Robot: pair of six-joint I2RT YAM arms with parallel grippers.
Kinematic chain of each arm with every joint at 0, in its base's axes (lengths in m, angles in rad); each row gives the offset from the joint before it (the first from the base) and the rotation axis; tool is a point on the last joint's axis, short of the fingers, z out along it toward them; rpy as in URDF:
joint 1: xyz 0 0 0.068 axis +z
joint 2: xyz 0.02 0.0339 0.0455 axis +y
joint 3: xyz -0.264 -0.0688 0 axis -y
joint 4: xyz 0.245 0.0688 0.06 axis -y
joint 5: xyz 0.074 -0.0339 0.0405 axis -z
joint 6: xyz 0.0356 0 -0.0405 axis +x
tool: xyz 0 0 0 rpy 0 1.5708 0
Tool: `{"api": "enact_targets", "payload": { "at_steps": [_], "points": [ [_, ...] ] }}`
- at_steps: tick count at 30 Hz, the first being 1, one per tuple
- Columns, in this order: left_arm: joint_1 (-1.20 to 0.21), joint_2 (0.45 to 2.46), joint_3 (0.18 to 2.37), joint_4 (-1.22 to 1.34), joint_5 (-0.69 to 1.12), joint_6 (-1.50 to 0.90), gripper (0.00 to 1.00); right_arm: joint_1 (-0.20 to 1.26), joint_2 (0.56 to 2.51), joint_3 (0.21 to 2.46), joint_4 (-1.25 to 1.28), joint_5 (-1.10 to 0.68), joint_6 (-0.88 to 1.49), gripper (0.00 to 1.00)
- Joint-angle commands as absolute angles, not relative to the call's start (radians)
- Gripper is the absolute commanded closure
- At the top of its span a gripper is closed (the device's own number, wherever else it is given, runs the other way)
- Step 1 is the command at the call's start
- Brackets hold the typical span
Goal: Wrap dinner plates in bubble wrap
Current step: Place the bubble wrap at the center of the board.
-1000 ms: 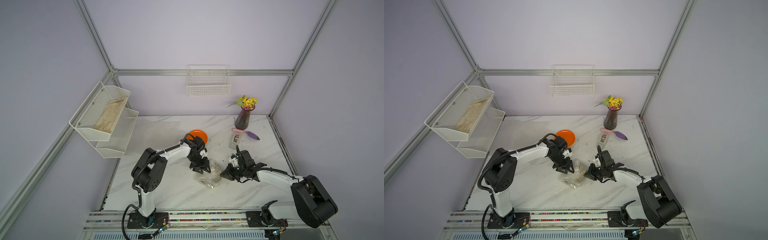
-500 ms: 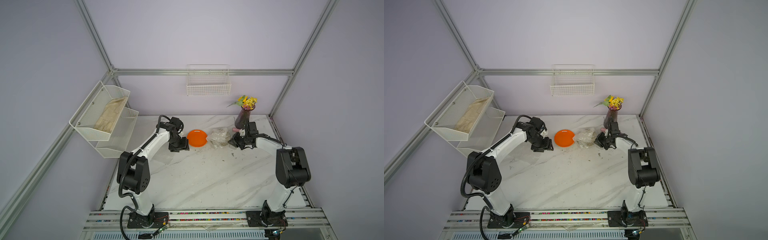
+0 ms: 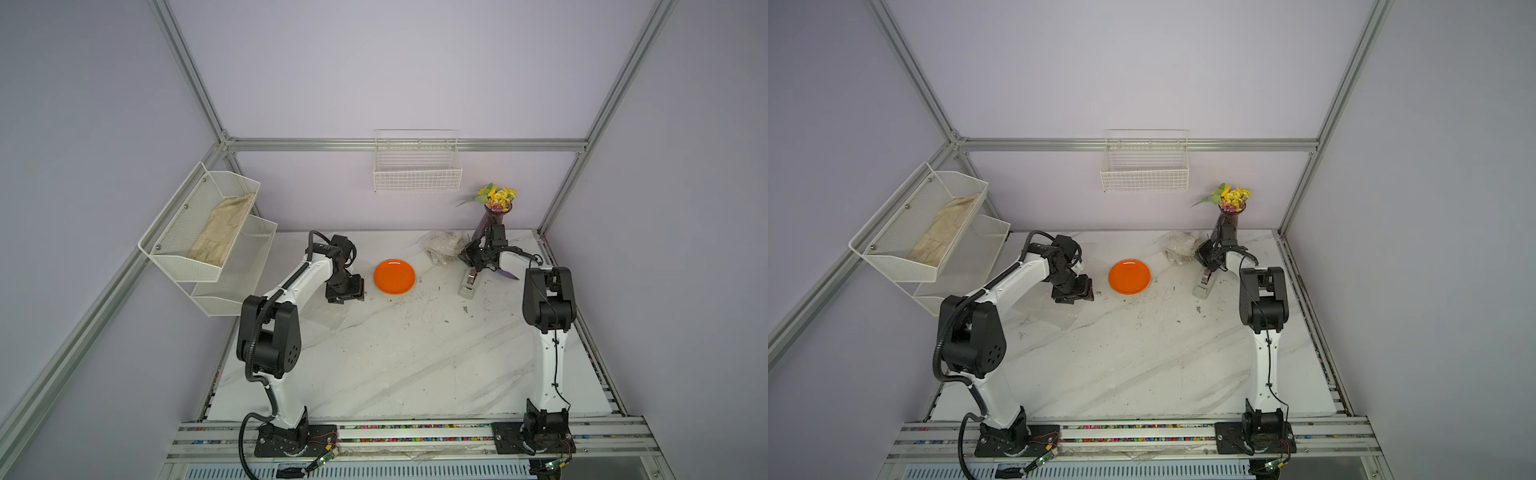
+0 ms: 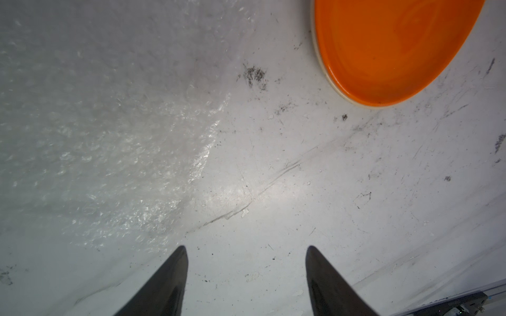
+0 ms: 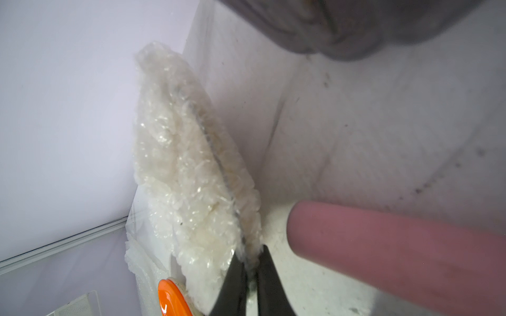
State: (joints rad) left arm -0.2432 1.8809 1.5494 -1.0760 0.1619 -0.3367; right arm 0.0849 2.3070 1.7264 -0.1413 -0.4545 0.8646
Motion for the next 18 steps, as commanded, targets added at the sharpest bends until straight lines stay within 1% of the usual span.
{"api": "enact_targets", "payload": {
  "at_steps": [1, 10, 18],
  "points": [
    [-0.242, 1.930, 1.688, -1.077, 0.155, -0.290, 0.32, 0.101, 2.285, 1.697, -0.162, -0.448, 0.880, 0.75],
    [-0.238, 2.069, 1.897, -1.161, 0.084, -0.232, 0.32, 0.104, 2.160, 1.645, -0.193, -0.424, 0.843, 0.65],
    [-0.224, 2.184, 2.049, -1.213, 0.026, -0.176, 0.30, 0.107, 2.021, 1.616, -0.259, -0.439, 0.813, 0.62]
  ]
}}
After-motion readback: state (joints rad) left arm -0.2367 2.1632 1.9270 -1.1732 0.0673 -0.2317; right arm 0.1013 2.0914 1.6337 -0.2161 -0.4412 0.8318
